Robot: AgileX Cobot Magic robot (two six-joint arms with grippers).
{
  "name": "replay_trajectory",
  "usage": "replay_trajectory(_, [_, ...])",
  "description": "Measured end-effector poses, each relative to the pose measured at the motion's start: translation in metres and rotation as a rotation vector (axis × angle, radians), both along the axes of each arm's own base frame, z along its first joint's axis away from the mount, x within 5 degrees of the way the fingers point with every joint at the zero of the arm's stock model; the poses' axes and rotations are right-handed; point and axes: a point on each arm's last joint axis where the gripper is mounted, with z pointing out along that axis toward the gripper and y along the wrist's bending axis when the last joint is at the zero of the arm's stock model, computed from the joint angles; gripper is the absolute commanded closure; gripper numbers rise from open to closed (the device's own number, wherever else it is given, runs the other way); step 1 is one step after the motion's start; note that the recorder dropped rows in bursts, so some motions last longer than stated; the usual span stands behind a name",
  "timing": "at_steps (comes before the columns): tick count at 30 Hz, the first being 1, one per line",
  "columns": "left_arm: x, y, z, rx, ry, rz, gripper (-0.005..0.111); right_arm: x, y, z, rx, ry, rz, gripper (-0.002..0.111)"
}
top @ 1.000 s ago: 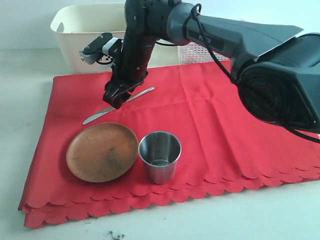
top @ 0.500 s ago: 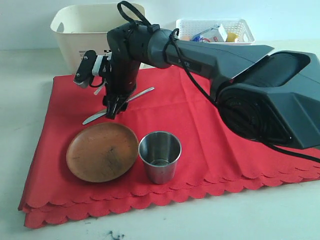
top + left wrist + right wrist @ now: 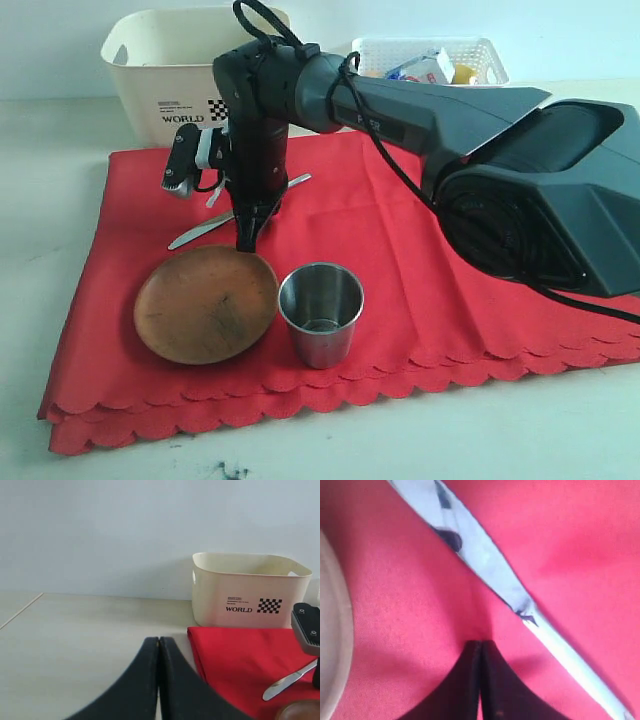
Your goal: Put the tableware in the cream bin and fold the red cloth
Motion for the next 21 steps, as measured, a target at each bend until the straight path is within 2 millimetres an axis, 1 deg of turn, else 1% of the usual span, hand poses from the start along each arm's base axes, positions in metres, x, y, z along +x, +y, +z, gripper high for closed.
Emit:
replay_trajectory(2, [0.0, 0.0, 0.0, 0.0, 0.0, 0.0, 0.104, 0.002, -0.001, 0.006, 0.001, -0.032, 0.006, 0.108])
replay_trajectory(3, [0.0, 0.0, 0.0, 0.0, 0.0, 0.0, 0.104, 0.005, 0.001, 0.013, 0.02, -0.076, 0.01, 0.108])
replay_trajectory(8, [0.0, 0.0, 0.0, 0.0, 0.0, 0.0, 0.104, 0.006, 0.004, 0.033, 0.099, -0.108, -0.037, 0.108])
replay_trajectory(11, [0.0, 0.0, 0.0, 0.0, 0.0, 0.0, 0.104, 0.006, 0.005, 0.038, 0.118, -0.119, -0.032, 0.108])
replay_trajectory(14, [0.0, 0.0, 0.0, 0.0, 0.0, 0.0, 0.104, 0.006, 0.006, 0.043, 0.101, -0.119, 0.035, 0.108])
replay_trajectory(17, [0.0, 0.0, 0.0, 0.0, 0.0, 0.0, 0.104, 0.005, 0.007, 0.044, 0.076, -0.1, 0.109, 0.108])
replay_trajectory(21, [0.0, 0.0, 0.0, 0.0, 0.0, 0.0, 0.104, 0.006, 0.008, 0.03, 0.043, -0.076, 0.163, 0.108])
